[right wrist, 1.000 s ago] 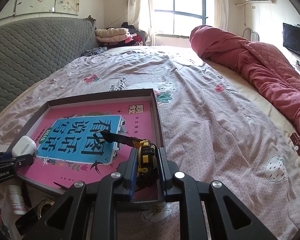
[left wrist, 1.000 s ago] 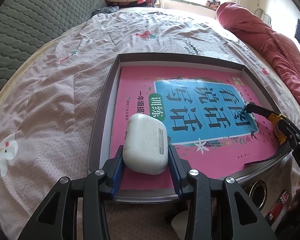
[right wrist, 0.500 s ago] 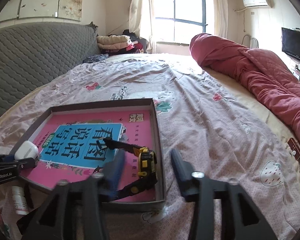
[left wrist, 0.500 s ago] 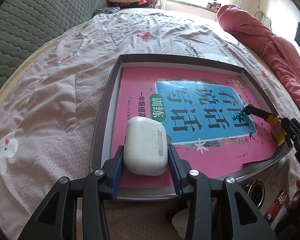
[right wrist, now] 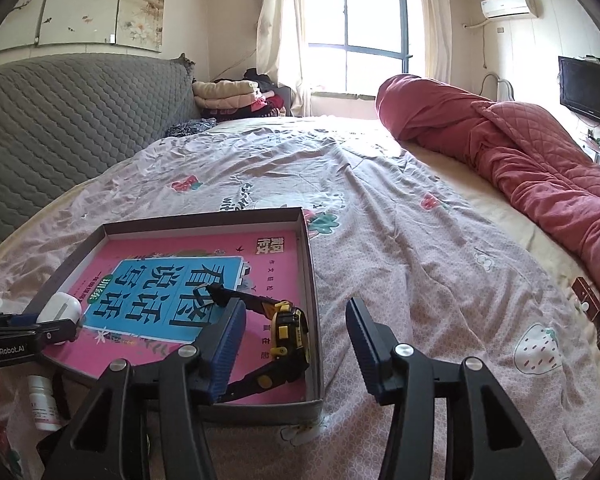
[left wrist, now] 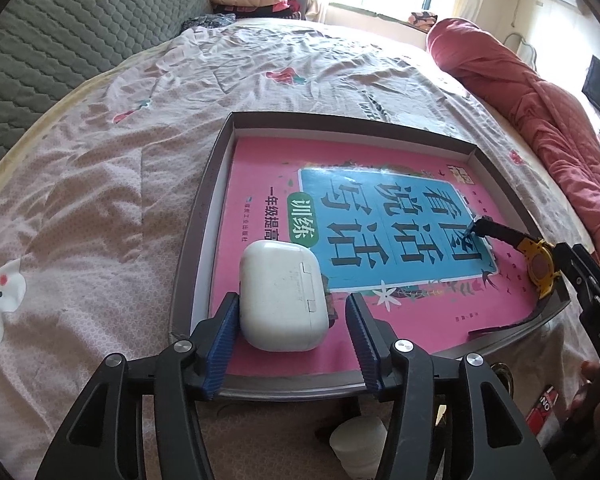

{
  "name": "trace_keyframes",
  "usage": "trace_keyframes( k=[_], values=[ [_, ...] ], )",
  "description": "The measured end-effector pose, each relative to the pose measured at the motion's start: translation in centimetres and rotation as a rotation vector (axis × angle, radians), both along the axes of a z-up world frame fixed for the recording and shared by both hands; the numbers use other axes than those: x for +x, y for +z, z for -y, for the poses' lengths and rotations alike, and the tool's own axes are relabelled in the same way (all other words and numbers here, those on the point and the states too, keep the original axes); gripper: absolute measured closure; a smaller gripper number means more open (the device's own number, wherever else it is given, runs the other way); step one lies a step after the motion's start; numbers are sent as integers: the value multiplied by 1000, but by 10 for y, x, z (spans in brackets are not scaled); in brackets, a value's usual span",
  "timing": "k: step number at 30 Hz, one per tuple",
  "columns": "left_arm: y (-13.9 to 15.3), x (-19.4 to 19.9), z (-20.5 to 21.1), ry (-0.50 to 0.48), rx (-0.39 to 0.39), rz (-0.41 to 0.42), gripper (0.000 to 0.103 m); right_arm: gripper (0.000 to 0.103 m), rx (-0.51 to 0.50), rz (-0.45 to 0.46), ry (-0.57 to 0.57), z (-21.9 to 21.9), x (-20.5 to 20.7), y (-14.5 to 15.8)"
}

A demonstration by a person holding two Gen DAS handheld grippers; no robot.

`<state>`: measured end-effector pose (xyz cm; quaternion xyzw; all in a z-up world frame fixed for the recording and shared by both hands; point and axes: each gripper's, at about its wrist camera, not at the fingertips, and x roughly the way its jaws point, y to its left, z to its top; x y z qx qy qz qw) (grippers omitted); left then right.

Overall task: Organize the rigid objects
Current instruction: 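Withdraw both open tools from the tray back toward the remaining objects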

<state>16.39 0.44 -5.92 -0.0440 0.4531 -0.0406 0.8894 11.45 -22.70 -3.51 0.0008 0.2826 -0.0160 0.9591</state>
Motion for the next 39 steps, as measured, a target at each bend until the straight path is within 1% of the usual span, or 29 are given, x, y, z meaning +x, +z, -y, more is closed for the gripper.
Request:
trace_keyframes(
  k=[3,6,8,14,20,22,24,26,30,39],
  values=[
    [0,0,1,-5,2,2,45,51,-3,2,3,0,0,0],
    [3,-1,0,-1,-2,9,41,51,-8,3,10,-2,-1,1],
    [8,-3,-2,2,-15,29,40,51,-9,8,11,-4,-1,2],
    [14,-4,-8,14,-44,34,40,51,-10,10,19,-6,-1,2],
    [29,-12,-11,7,-61,63,40,50,-6,22,19,-6,-4,5],
    [34,-15,-11,3,-62,71,38,50,-4,26,22,-7,-6,6],
    [38,-20,-12,7,-65,79,34,48,-10,31,24,-8,-9,7],
    [41,-23,-14,9,-75,82,33,44,-6,39,30,-8,-14,9],
    [45,-31,-15,12,-76,82,33,42,-8,65,50,-10,-24,16],
    [55,-53,-13,2,-78,96,33,42,-39,65,81,-19,-47,23]
  ],
)
